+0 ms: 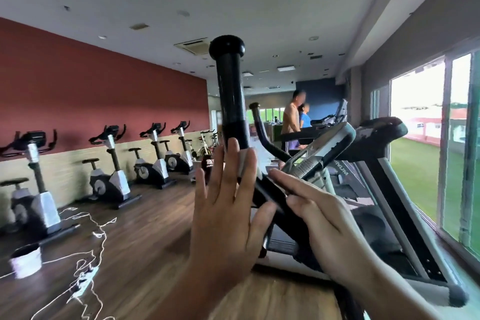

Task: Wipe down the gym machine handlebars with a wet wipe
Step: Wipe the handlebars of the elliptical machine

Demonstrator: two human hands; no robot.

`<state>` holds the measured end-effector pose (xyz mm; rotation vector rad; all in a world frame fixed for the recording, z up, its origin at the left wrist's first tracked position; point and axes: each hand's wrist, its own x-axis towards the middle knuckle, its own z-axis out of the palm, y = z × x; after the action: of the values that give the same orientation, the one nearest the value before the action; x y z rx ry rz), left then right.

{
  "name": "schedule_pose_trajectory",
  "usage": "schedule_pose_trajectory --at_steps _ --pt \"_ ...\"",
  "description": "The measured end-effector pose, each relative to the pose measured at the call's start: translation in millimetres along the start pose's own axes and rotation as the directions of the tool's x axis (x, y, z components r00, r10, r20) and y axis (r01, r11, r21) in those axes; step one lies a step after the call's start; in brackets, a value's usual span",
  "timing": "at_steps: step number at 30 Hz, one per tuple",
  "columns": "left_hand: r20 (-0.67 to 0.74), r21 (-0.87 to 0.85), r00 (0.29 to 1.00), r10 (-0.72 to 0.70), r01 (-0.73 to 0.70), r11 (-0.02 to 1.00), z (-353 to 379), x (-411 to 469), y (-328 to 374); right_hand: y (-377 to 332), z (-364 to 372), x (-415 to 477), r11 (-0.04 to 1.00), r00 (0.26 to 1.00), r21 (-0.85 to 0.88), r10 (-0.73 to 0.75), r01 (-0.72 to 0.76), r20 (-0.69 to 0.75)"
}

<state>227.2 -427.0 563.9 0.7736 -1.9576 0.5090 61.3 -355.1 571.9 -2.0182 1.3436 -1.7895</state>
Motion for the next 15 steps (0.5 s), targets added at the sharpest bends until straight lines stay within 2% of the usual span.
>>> schedule_pose_trajectory --at_steps 5,10,15 --pt "-0.059 0.039 0.995 -0.082 0.085 0.996 -2 19 14 10 -17 7 0.996 0.99 -0.028 -0.079 0.083 0.114" --pt "-0.013 -0.009 0.994 -0.11 0.11 0.994 12 -13 32 25 -23 6 0.99 0.969 -0.009 -0.136 0.141 0.208" --pt "-0.089 -0.008 0.985 -0.147 0.147 0.989 3 24 25 28 -24 10 0.994 0.97 0.092 -0.082 0.063 0.229"
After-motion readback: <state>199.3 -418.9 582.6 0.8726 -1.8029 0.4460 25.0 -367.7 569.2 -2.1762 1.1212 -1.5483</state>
